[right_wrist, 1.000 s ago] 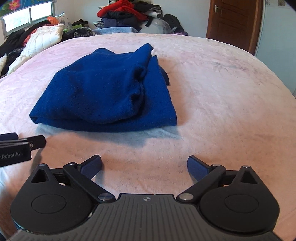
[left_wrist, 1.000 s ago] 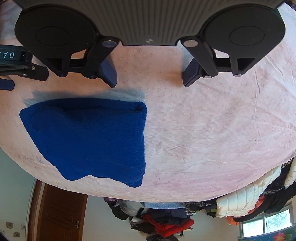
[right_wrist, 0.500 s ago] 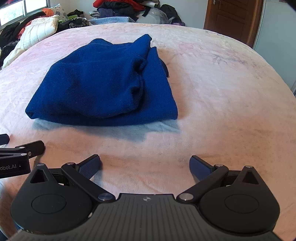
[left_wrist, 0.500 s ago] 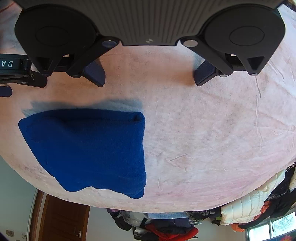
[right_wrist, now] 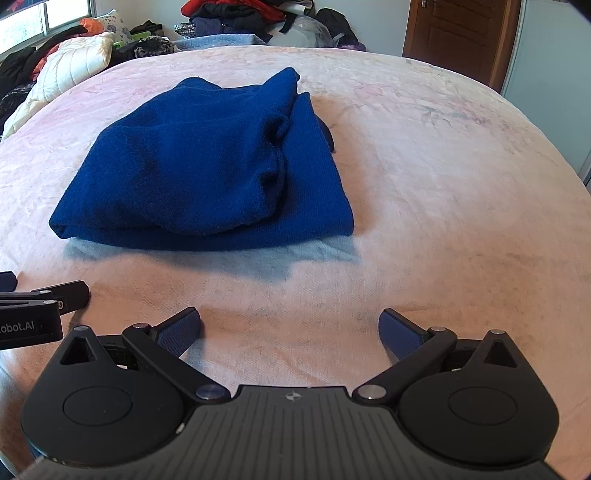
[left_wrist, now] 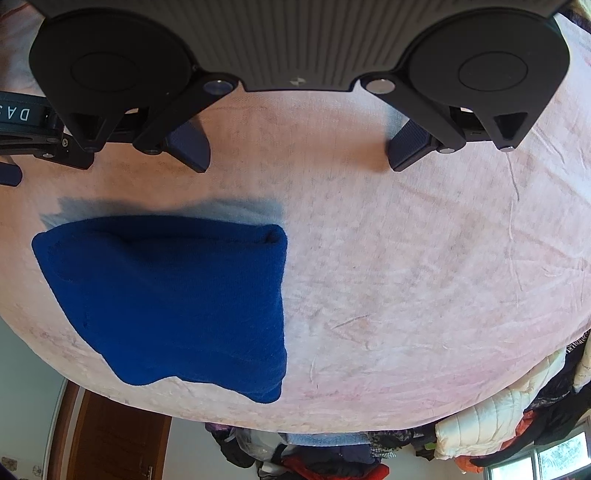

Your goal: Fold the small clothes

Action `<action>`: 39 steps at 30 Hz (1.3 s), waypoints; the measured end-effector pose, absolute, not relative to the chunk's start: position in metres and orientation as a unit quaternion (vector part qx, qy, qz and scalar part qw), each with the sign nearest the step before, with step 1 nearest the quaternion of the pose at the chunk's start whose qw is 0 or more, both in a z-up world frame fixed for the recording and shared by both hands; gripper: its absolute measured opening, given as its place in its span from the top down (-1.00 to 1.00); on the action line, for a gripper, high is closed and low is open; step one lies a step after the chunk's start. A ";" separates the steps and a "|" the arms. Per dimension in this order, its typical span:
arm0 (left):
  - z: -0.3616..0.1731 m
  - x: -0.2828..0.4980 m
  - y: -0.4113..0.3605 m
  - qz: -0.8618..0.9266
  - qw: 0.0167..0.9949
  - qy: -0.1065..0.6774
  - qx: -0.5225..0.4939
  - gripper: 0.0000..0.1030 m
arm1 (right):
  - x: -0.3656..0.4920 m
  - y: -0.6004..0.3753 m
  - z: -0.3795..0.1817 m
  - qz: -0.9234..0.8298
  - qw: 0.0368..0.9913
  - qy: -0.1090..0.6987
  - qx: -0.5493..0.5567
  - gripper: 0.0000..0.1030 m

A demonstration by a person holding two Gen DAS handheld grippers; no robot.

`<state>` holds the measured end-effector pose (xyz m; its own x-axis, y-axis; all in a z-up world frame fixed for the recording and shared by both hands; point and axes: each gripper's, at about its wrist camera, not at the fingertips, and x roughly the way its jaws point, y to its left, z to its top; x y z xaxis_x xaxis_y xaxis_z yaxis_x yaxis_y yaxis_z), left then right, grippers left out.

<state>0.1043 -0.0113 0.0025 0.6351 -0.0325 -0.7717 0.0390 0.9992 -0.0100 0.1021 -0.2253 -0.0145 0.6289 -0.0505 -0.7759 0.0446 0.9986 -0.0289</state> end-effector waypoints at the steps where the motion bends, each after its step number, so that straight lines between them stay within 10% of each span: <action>1: 0.002 0.104 -0.012 -0.020 0.904 0.427 0.005 -1.00 | 0.102 -0.225 -0.014 -0.027 0.902 0.430 -0.003 -1.00; 39: 0.001 0.108 -0.013 -0.021 0.899 0.436 0.009 -1.00 | 0.097 -0.225 -0.014 -0.028 0.907 0.420 -0.002 -1.00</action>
